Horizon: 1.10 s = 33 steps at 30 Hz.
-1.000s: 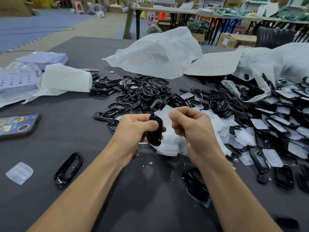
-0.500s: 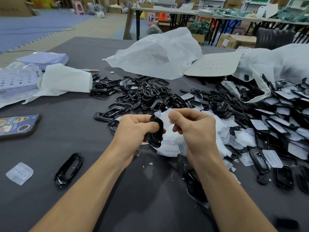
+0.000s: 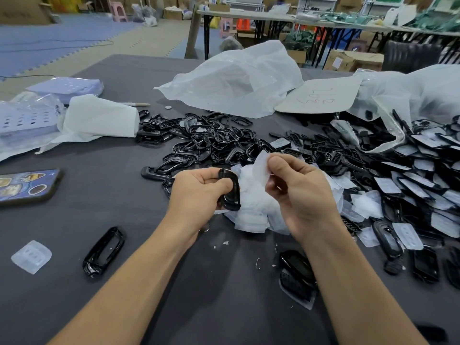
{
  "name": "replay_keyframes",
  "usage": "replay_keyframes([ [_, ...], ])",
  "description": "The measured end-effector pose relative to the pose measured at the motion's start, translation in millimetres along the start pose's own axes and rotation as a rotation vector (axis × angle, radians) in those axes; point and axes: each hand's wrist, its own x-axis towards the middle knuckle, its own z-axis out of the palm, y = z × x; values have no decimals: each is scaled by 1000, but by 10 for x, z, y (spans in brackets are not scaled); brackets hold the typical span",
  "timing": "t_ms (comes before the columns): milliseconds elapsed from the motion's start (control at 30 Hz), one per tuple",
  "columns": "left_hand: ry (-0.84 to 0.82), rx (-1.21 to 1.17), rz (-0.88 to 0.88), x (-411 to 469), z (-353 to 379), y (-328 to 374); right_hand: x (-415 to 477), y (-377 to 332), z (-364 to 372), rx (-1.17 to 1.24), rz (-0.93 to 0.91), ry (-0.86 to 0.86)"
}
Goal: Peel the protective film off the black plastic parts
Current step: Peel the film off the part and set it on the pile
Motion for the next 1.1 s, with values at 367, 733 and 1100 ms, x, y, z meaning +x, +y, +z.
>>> replay_keyframes([
  [367,-256,-167,-89,-37,-28,84,-75,51,112,44,54,106],
  [733,-96,108,32,-24,-17,30,-28,123,26,-690,-342,79],
  [1100,42,-20,39,16,56,-43,-156,244,277,-251,-23,97],
])
